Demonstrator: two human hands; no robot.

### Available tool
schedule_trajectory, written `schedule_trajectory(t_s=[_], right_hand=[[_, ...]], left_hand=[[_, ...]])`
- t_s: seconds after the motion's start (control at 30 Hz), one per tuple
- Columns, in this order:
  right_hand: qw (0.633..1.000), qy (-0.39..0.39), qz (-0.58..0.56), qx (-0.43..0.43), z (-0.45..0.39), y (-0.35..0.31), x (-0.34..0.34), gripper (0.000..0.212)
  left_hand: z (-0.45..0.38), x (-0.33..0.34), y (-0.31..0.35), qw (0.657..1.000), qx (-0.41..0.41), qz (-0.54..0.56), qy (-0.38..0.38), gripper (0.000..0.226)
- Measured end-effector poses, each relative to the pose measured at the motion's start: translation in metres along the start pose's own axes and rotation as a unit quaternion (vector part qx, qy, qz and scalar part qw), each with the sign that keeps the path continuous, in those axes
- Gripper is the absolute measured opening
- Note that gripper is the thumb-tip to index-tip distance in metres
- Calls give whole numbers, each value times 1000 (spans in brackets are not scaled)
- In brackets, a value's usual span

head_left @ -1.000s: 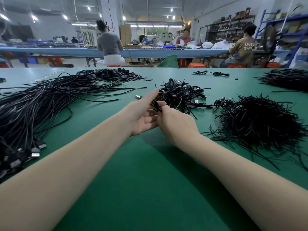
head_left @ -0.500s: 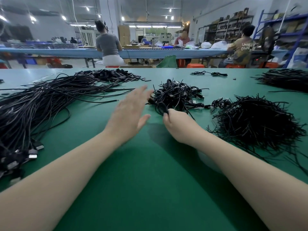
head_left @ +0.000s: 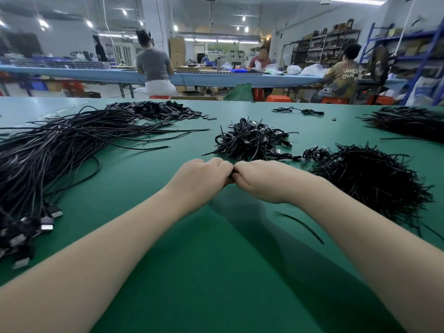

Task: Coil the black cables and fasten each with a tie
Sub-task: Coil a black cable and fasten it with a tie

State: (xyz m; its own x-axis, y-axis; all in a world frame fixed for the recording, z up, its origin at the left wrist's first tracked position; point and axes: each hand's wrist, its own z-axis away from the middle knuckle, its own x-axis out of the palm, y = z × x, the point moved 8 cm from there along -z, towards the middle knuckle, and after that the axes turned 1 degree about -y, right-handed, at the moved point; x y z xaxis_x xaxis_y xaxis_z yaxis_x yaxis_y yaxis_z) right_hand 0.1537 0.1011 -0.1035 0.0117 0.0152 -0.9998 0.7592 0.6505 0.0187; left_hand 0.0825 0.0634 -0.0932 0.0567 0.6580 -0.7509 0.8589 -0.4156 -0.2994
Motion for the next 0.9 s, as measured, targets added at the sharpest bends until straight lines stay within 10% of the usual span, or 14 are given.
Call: schedule_trajectory(t_s=[0.2, 0.4, 0.67, 0.77, 0.9], right_hand=[[985, 149, 89, 23, 16, 15, -58, 51], [963, -223, -21, 152, 59, 51, -3, 36], [959, -207, -108, 161, 67, 58, 14, 16], [985, -141, 7, 102, 59, 46, 6, 17], [981, 152, -113, 50, 40, 24, -31, 18]], left_hand=[[11, 22, -30, 984, -163, 54, -38, 25], [25, 40, -57, 911, -309, 268, -43, 38], [28, 47, -55, 871, -321, 363, -74, 42], [28, 51, -56, 860, -323, 385, -86, 44], [27, 57, -58, 852, -324, 400, -100, 43]])
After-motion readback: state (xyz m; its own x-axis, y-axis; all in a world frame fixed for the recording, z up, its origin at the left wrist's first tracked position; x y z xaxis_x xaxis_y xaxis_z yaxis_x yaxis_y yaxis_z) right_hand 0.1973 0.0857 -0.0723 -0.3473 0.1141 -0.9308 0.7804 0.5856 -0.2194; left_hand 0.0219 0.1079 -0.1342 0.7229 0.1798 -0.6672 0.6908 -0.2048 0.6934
